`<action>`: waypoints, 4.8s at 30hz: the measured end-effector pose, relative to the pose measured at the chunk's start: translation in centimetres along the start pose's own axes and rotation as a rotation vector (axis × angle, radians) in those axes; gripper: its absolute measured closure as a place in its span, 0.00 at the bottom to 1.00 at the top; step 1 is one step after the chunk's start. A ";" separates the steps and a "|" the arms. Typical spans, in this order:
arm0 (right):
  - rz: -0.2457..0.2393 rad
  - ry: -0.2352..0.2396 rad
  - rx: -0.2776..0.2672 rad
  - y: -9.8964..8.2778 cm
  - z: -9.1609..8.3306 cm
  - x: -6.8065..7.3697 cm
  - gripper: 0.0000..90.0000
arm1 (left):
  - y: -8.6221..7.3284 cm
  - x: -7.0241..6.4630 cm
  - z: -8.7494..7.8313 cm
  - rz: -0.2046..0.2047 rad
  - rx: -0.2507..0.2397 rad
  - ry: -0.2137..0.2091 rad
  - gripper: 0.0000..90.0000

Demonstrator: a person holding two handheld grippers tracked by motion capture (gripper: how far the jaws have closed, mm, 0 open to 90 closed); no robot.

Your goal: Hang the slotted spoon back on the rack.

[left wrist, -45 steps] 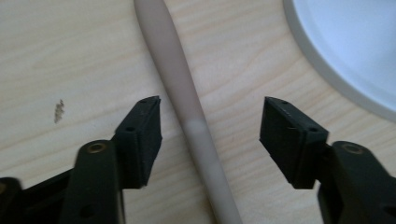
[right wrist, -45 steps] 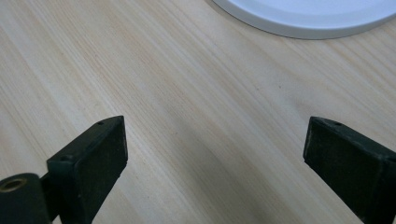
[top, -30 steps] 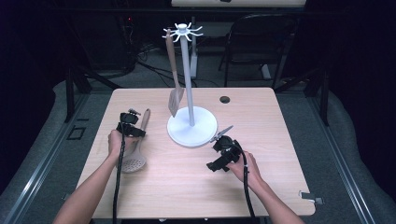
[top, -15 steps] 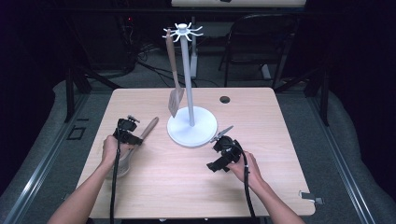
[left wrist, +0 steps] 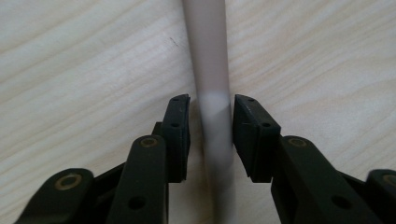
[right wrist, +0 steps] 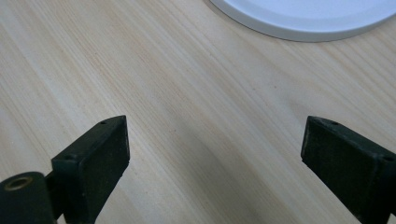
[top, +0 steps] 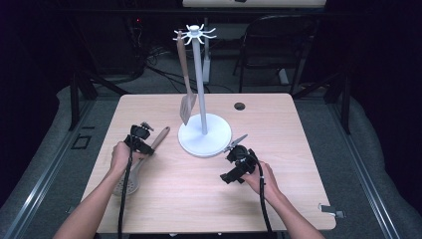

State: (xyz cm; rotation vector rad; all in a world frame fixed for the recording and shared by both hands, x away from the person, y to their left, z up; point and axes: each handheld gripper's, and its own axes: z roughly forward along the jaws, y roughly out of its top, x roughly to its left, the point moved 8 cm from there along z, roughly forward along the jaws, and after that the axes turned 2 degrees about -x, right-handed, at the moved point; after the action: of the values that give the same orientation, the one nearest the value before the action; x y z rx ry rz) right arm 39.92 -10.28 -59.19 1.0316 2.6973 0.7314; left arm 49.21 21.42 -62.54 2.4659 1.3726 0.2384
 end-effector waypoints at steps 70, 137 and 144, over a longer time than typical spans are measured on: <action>-0.001 0.029 0.032 -0.4 0.5 0.0 0.09 | 3.8 -4.5 -14.4 0.120 -0.602 -0.083 0.84; -0.005 0.022 0.034 -0.2 0.7 0.0 0.09 | 16.6 -10.0 -21.9 0.239 -0.700 -0.075 0.84; -0.009 0.022 0.040 -0.2 0.7 -0.1 0.09 | 17.2 -10.1 -21.7 0.235 -0.680 -0.064 0.84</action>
State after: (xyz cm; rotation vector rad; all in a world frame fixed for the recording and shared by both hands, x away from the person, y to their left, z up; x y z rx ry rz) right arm 40.06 -10.18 -59.94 1.0249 2.7447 0.6942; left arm 51.36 8.38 -36.18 2.0183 0.7880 0.5676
